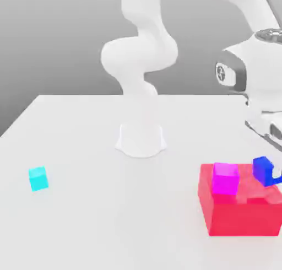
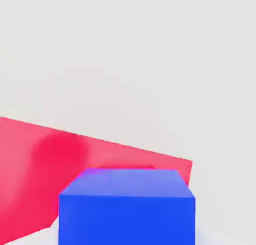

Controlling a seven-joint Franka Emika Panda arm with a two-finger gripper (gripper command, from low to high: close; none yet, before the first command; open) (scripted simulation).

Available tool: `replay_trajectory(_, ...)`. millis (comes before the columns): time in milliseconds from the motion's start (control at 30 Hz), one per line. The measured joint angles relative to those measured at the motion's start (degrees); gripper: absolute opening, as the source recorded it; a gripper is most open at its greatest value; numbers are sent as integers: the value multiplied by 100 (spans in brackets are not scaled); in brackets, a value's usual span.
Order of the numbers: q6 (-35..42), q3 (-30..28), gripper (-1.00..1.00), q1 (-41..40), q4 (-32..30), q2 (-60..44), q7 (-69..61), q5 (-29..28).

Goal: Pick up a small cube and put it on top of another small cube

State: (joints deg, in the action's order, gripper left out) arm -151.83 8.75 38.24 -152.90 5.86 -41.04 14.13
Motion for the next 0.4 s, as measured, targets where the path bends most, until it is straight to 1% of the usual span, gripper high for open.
replay_trajectory(67, -43, 239, -100, 184, -442, 242, -268, -370)
replay_trajectory(133, -237, 445, -100, 269, -822, 194, -382, -816)
replay_trajectory(233, -782, 519, -100, 253, -921, -333, -231, -1225)
replay_trajectory(300, -1170, 411, -100, 347, -915, -747, -13, -1554)
replay_trajectory(333, -1358, 307, 100, 354, -907, -949, 108, -1726)
replay_trajectory(400, -1357, 307, 100, 352, -907, -949, 108, -1726)
